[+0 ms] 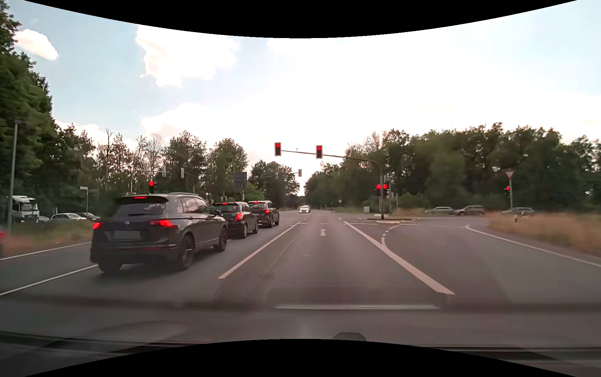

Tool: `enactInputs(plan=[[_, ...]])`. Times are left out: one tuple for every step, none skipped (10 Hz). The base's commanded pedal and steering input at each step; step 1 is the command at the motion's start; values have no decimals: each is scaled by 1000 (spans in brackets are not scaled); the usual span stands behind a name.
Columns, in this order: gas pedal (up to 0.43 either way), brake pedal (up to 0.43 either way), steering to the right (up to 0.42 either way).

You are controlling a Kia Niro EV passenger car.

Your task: Follow the waypoints while adhering to traffic rules and regulations

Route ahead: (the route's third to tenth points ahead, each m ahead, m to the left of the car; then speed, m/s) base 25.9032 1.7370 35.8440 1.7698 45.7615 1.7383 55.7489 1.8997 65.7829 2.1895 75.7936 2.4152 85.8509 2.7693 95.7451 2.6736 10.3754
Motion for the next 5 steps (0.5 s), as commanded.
enactInputs(plan=[[0,287,-3],[0,293,-3],[0,293,-2],[0,299,-2],[0,299,-2]])
